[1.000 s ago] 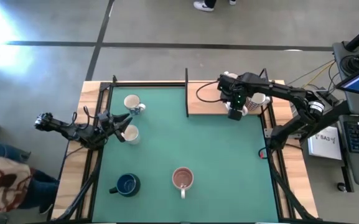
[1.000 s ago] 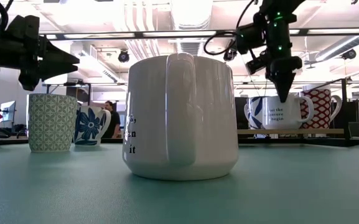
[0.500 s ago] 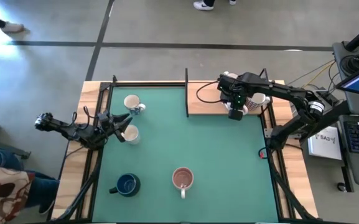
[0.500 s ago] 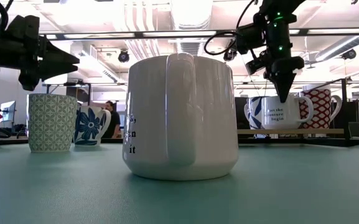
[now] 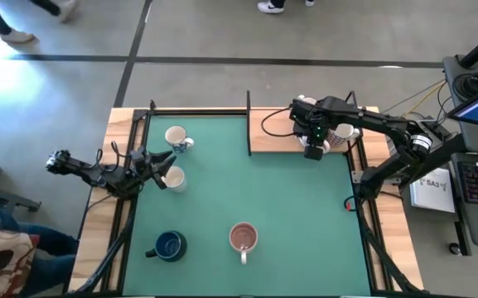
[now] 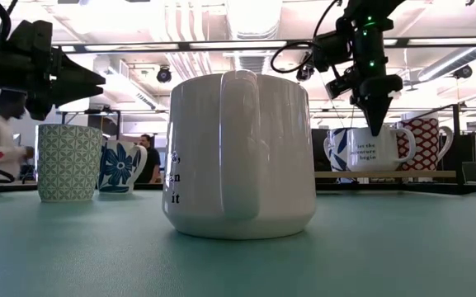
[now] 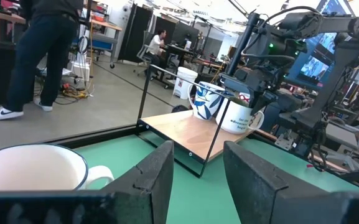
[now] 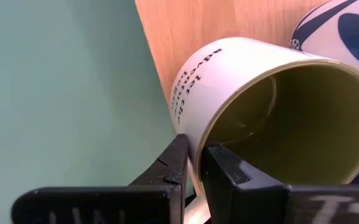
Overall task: Place coffee mugs
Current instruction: Put the green white mug on the shelf, then put the pink white mug on the shelf
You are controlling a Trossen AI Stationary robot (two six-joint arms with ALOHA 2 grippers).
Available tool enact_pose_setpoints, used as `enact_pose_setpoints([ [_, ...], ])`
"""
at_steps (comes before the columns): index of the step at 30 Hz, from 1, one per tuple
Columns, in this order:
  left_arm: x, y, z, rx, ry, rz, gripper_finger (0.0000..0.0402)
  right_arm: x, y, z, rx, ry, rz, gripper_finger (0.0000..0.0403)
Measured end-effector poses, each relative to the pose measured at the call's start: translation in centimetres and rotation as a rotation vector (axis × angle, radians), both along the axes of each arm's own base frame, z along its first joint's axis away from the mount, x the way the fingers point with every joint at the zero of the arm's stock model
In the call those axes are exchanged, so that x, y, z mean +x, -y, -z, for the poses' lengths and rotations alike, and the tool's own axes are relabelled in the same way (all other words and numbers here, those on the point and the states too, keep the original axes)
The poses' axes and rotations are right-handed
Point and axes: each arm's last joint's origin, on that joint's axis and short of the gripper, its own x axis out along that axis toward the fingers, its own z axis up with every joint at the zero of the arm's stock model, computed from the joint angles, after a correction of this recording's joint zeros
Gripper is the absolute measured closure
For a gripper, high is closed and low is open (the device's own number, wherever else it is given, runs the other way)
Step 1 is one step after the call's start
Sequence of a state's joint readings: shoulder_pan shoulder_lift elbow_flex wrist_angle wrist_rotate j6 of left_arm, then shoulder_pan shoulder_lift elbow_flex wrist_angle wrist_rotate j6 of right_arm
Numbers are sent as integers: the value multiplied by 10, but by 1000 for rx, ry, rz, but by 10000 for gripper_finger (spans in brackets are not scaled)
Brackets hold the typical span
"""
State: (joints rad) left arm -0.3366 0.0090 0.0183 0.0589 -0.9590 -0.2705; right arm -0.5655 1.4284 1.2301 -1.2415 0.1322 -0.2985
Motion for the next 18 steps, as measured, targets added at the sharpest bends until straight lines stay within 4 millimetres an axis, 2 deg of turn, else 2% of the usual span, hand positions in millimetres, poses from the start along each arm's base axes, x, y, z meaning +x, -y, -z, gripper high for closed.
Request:
enact_pose_setpoints([
  [11,0,0,0,0,0,0,278,0,1,-1,-15,-1,1,333],
  [18,0,0,0,0,0,0,278,4,3,-25,-49,51,58,328],
])
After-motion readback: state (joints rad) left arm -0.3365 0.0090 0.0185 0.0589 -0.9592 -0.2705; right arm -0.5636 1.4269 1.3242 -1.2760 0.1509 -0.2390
